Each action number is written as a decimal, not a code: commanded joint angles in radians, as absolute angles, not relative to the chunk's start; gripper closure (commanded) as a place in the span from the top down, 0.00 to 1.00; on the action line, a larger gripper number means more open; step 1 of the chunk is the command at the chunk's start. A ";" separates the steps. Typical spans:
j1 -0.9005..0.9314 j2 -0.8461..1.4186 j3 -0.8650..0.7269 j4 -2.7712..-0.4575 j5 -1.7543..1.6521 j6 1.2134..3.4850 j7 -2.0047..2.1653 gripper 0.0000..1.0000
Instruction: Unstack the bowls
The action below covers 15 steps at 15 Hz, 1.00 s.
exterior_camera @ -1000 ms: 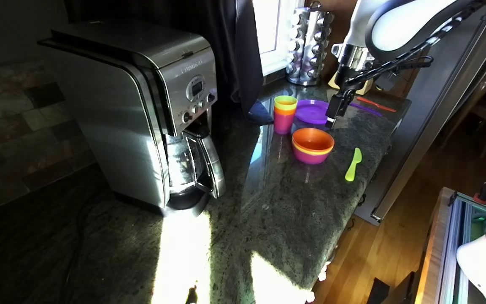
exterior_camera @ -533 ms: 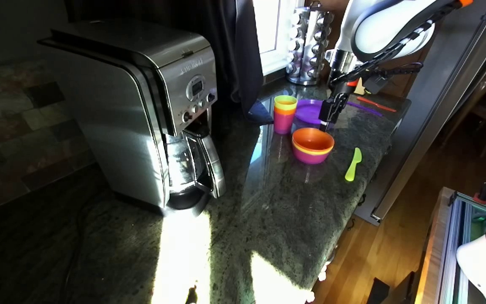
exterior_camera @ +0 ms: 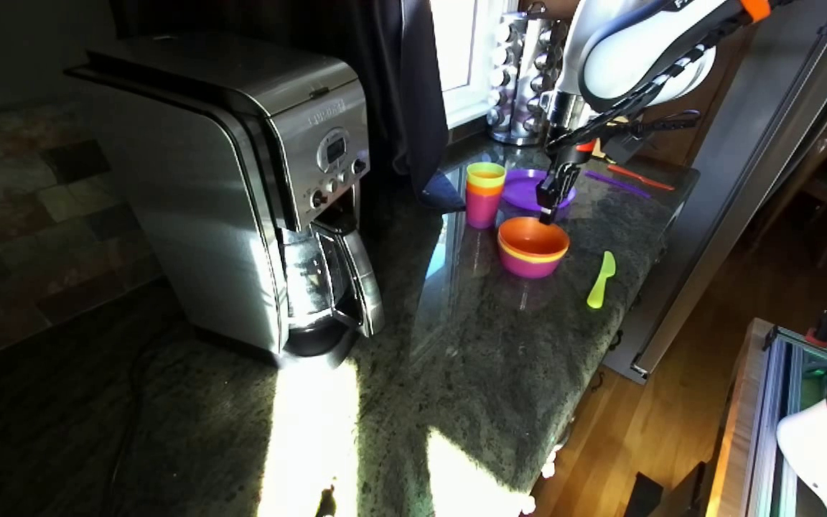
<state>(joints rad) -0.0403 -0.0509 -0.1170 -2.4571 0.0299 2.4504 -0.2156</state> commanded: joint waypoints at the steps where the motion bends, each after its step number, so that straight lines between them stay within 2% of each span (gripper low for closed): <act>1: -0.049 -0.020 -0.101 -2.431 0.045 2.454 -0.212 0.00; 15: -0.048 -0.100 -0.101 -2.456 0.104 2.450 -0.289 0.01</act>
